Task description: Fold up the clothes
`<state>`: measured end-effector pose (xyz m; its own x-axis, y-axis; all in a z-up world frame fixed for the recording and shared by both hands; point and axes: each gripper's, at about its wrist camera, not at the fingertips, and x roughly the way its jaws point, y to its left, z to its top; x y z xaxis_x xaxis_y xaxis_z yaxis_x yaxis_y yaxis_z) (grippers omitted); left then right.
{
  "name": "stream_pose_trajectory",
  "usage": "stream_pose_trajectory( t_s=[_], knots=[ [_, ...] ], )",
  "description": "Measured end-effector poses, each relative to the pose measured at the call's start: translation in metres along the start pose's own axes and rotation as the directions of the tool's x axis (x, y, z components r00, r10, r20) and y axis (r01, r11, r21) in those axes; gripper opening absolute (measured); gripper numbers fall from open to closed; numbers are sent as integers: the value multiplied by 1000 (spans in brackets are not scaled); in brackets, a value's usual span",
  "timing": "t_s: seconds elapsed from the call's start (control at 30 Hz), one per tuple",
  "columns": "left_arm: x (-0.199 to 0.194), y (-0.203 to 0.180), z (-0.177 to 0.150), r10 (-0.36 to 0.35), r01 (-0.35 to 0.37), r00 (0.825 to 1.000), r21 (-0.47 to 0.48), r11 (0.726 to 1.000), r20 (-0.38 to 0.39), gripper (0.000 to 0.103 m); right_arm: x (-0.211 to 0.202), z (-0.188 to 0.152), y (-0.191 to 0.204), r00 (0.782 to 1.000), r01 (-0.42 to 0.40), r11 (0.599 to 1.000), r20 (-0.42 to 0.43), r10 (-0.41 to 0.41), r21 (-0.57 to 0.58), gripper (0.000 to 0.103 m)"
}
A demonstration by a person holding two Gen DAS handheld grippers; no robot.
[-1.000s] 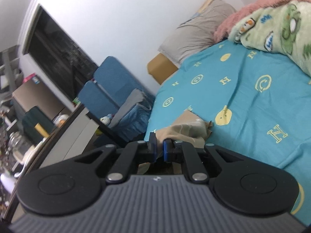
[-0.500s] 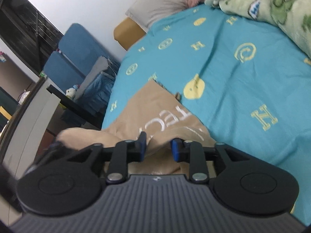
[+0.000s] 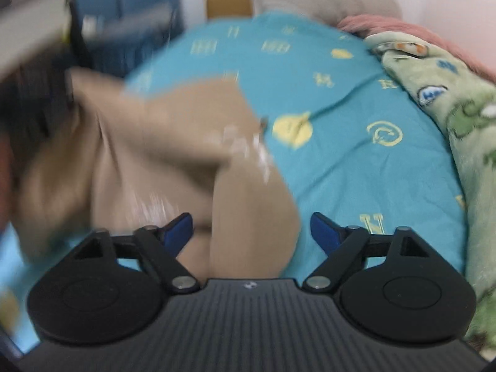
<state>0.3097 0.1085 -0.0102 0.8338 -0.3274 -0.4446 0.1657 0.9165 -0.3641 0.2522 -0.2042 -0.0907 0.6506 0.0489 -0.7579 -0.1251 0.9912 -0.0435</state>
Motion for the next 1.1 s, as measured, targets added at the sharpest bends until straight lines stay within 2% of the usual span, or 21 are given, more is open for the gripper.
stream_pose_trajectory(
  t_s=[0.03,0.07,0.1,0.17,0.27,0.37,0.47,0.53,0.6,0.67,0.77,0.87,0.9,0.93,0.97,1.0,1.03,1.1],
  knots=[
    [-4,-2,1,-2,2,1000,1,1000,17,16,4,-4,0,1000,16,1000,-24,-16,-4,41],
    [-9,-4,2,-7,6,999,3,1000,33,16,3,-6,-4,999,12,1000,-35,-11,20,25],
    [-14,-7,3,-14,14,999,8,1000,45,16,1,-7,-9,999,-2,999,-39,4,54,14],
    [-23,-13,4,-28,27,997,22,999,72,16,-13,-6,-23,999,-43,991,1,44,130,10],
    [-42,-22,5,-47,41,990,50,998,131,16,-54,-3,-36,990,-96,979,119,75,177,9],
    [-71,-26,8,-79,71,976,48,996,205,16,-101,0,-49,964,-160,969,243,111,191,9],
    [-109,-32,7,-158,143,950,76,987,268,16,-137,1,-64,931,-222,955,334,147,199,8],
    [-127,-38,5,-200,173,938,119,978,283,16,-129,8,-77,936,-240,945,311,165,222,9],
    [-129,-44,2,-217,179,942,164,970,257,16,-115,18,-90,945,-252,935,272,183,249,9],
    [-112,-47,-2,-204,172,960,174,970,191,16,-95,28,-101,958,-242,931,218,185,272,11],
    [-64,-49,-10,-156,142,985,167,976,69,16,-41,37,-109,984,-178,931,78,162,319,12],
    [-16,-51,-17,-109,111,994,163,980,-21,16,5,33,-116,981,-159,903,-43,191,398,12],
    [-2,-51,-19,-100,106,994,160,981,-42,16,16,29,-118,976,-155,893,-77,206,422,21],
    [10,-50,-21,-90,99,994,159,982,-62,16,22,24,-118,973,-142,888,-103,206,436,48],
    [20,-48,-24,-78,90,994,161,983,-82,16,22,19,-115,974,-125,889,-117,195,441,80],
    [25,-45,-27,-69,84,993,155,984,-98,16,20,17,-113,976,-118,890,-113,185,440,88],
    [28,-41,-28,-65,80,992,136,987,-108,16,15,18,-112,979,-123,893,-93,180,433,87],
    [33,-31,-29,-63,75,990,94,993,-124,16,-6,22,-106,991,-125,904,0,137,408,87]
  ],
)
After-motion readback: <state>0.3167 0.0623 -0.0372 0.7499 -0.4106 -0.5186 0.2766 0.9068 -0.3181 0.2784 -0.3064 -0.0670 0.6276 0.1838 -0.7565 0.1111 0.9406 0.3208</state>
